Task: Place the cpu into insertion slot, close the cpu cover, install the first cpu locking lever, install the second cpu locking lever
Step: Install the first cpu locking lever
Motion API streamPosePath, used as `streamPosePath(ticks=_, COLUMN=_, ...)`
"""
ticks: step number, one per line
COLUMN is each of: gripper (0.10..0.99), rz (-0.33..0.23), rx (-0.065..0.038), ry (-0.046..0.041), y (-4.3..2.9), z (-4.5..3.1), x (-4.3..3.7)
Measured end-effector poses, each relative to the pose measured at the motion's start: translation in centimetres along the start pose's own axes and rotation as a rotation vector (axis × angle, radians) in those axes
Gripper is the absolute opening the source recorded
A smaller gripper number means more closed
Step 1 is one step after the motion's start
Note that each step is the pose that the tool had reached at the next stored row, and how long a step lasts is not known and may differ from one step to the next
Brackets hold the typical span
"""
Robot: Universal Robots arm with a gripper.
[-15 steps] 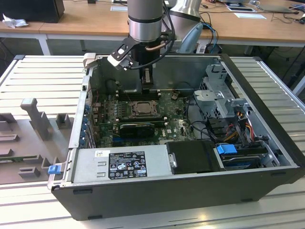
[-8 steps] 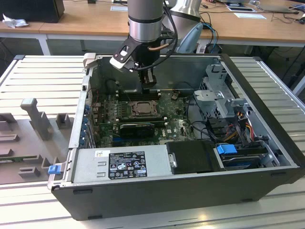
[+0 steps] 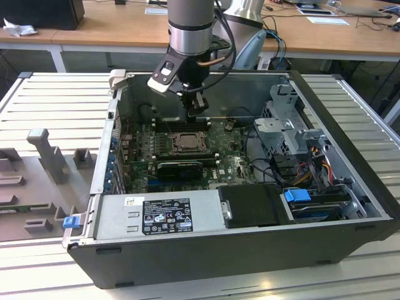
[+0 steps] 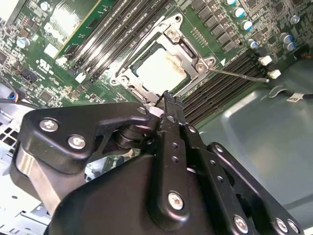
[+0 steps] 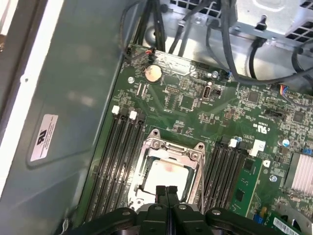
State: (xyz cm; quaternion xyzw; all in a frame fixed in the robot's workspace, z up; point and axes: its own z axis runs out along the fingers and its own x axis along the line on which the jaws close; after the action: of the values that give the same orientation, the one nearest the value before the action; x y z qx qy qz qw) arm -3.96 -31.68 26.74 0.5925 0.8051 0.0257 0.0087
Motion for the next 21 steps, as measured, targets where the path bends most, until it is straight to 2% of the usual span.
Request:
streamPosePath(ticks=9, gripper=0.106, rz=-0.097, rx=0.002, ry=0.0050, y=0.00, z=0.00, x=0.00)
streamPosePath(ticks=21, gripper=0.106, rz=-0.200, rx=0.003, ry=0.0103, y=0.00, z=0.00, x=0.00)
